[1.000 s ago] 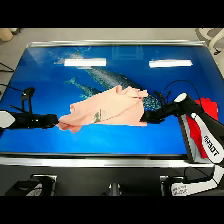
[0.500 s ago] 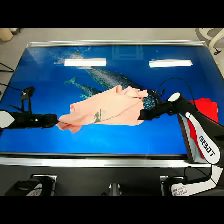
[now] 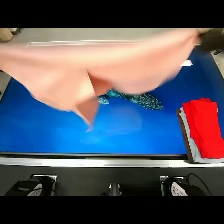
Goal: Fold the shirts.
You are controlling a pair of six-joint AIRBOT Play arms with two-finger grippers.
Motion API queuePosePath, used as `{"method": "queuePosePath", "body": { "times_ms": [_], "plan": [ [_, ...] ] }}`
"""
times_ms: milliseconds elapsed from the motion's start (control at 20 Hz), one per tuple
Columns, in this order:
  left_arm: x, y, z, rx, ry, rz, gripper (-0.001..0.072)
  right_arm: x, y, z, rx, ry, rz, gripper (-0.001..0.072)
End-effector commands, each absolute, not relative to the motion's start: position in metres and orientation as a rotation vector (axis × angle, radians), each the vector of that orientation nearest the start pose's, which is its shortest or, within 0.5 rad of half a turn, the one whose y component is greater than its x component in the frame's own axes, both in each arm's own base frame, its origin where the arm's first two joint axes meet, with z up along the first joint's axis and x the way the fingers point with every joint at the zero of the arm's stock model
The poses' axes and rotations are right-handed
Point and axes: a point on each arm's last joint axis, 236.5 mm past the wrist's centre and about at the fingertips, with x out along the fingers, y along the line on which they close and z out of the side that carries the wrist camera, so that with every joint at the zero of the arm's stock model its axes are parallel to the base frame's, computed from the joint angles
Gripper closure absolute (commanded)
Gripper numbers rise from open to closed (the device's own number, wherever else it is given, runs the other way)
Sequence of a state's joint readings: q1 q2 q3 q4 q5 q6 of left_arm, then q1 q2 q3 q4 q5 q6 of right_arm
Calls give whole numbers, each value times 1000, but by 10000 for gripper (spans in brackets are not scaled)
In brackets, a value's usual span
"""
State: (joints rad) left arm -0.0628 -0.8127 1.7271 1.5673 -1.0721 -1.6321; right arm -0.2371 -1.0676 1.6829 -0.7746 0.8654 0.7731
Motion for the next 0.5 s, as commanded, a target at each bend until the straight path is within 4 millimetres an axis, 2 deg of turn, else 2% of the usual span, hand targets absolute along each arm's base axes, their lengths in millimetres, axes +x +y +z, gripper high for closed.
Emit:
{"method": "queuePosePath", "body": {
  "times_ms": [0,50,100,200,300,350,450],
  "plan": [
    [222,-15,585,-164,-248,-87,685,276,40,578,-476,-428,154,691],
    [213,-17,590,-171,-270,-102,685,252,47,586,-500,-457,149,691],
    [210,-17,589,-171,-268,-102,685,236,52,589,-523,-468,146,691],
    [211,-15,585,-165,-254,-90,685,223,53,589,-562,-464,125,691],
    [218,-9,580,-144,-237,-59,685,228,50,579,-554,-413,128,691],
    [225,-4,572,-118,-214,-32,685,238,46,566,-541,-353,133,691],
    [244,6,544,-91,-122,24,685,265,37,526,-491,-179,165,691]
  ]
}}
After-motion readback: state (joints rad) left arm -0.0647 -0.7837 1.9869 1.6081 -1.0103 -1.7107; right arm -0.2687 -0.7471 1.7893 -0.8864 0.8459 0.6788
